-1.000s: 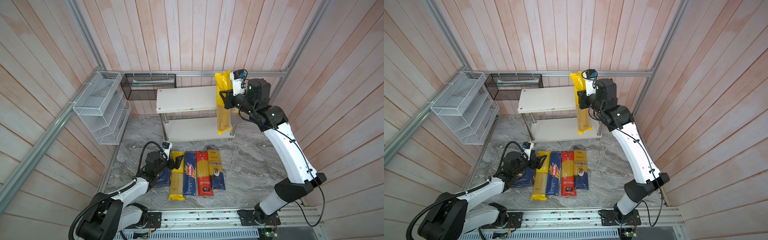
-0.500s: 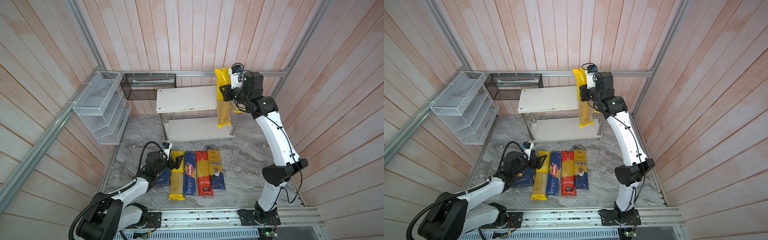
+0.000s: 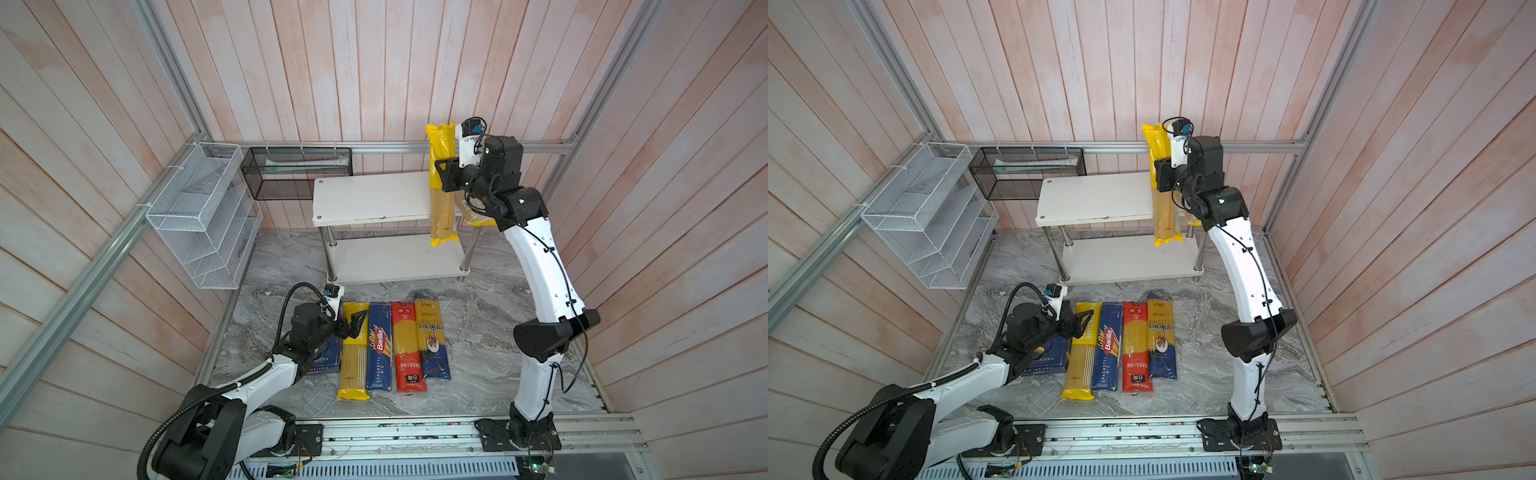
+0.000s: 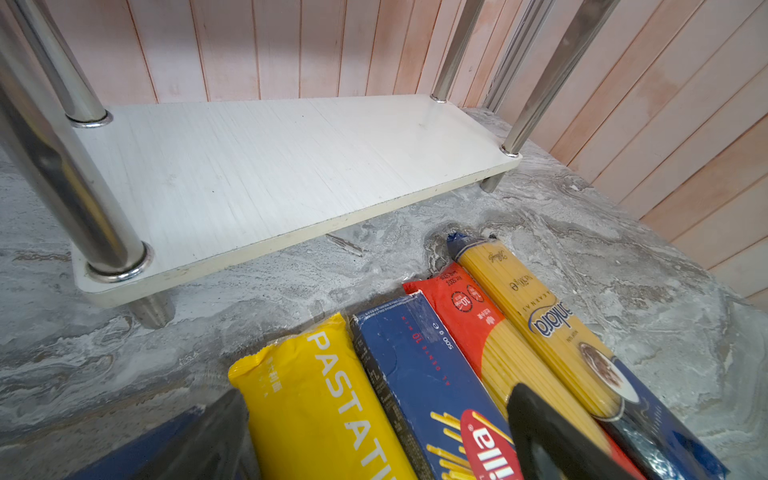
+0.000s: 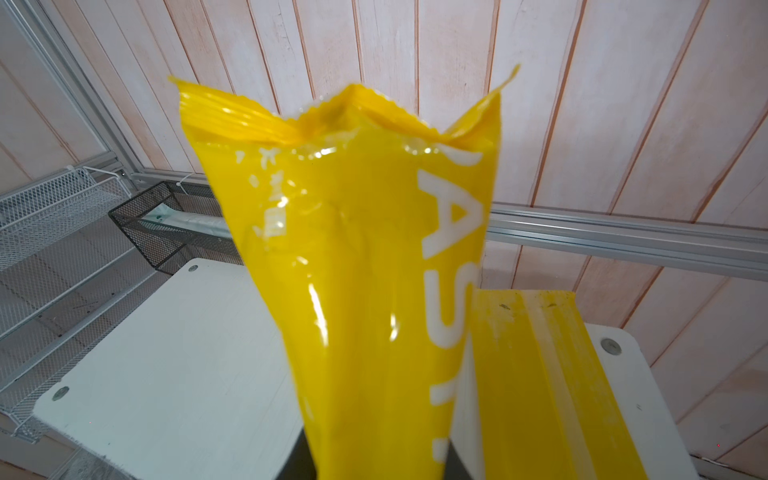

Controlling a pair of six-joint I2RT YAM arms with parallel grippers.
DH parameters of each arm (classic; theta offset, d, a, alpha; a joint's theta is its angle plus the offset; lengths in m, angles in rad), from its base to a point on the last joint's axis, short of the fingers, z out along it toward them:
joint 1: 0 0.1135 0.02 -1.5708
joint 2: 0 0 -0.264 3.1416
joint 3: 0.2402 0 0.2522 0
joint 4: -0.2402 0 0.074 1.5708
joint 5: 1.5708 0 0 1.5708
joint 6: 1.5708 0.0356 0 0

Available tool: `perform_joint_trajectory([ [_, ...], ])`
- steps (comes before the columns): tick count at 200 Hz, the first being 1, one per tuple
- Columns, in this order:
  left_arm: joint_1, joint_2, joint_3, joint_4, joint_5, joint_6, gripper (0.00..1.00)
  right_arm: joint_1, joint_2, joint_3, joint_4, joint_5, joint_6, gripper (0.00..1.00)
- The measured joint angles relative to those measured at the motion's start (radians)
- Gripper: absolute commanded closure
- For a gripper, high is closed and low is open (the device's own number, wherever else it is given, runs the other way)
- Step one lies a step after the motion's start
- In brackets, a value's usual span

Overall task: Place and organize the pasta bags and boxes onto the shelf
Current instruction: 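Lower the yellow bag onto the top shelf beside the first bag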

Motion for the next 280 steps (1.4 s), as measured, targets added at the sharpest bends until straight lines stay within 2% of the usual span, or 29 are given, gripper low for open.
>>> perform_joint_trajectory([
  [59,0.000,0.000,0.000,0.000,0.000,0.000,0.00,-0.003,0.051,0.014,0.054,0.016,0.031,0.95],
  [79,0.000,0.000,0.000,0.000,0.000,0.000,0.01,-0.008,0.059,0.014,0.064,0.021,0.048,0.90],
  [139,0.000,0.000,0.000,0.000,0.000,0.000,0.00,-0.035,0.071,0.014,0.087,0.025,0.104,0.90],
  [171,0.000,-0.001,0.000,0.000,0.000,0.000,0.00,-0.037,0.086,0.014,0.100,0.025,0.111,0.83],
  [213,0.000,0.000,0.000,0.000,0.000,0.000,0.00,-0.044,0.102,0.026,0.105,0.025,0.136,0.81],
  [280,0.000,0.000,0.000,0.000,0.000,0.001,0.00,-0.057,0.159,0.032,0.164,0.047,0.169,0.62],
])
